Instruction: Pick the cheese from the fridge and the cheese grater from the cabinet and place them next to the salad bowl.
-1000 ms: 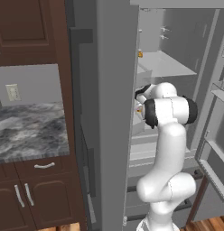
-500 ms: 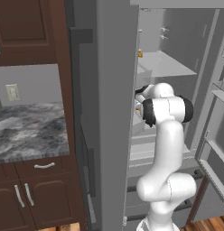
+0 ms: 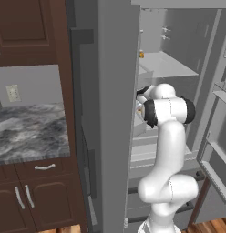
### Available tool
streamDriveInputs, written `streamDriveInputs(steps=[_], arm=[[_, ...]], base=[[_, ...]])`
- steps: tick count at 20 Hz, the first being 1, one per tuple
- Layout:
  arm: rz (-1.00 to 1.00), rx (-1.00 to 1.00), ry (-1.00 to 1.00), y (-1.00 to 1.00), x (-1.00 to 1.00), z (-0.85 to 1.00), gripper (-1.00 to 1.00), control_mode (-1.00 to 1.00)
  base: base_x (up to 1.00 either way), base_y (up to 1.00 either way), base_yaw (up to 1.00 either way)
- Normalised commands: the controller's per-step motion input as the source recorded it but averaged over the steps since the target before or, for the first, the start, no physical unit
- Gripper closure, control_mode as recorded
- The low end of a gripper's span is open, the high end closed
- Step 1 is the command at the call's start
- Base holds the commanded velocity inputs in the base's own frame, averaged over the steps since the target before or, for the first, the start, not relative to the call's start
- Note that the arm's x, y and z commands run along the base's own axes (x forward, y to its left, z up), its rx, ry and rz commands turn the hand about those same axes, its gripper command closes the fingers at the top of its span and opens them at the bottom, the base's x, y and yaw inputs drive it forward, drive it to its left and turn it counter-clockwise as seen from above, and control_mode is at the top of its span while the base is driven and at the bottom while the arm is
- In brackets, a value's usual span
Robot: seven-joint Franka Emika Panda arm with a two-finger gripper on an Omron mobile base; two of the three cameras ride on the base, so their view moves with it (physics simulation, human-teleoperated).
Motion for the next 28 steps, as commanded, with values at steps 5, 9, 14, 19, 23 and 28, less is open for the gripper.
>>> streamDriveInputs(steps=[5,9,14,19,23,28], arm=[[0.00,0.00,0.00,0.00,-0.29,-0.22,1.00,-1.00],[0.00,0.00,0.00,0.00,-0.52,-0.12,1.00,-1.00],[0.00,0.00,0.00,0.00,-0.62,-0.06,1.00,-1.00],[0.02,0.00,-0.01,0.04,-0.61,0.03,1.00,-1.00],[0.09,-0.01,-0.01,0.11,-0.57,0.21,1.00,-1.00],[0.06,-0.01,-0.01,0.00,-0.45,0.48,1.00,-1.00]], base=[[0.00,0.00,0.00],[0.00,0.00,0.00],[0.00,0.00,0.00],[0.00,0.00,0.00],[0.00,0.00,0.00],[0.00,0.00,0.00]])
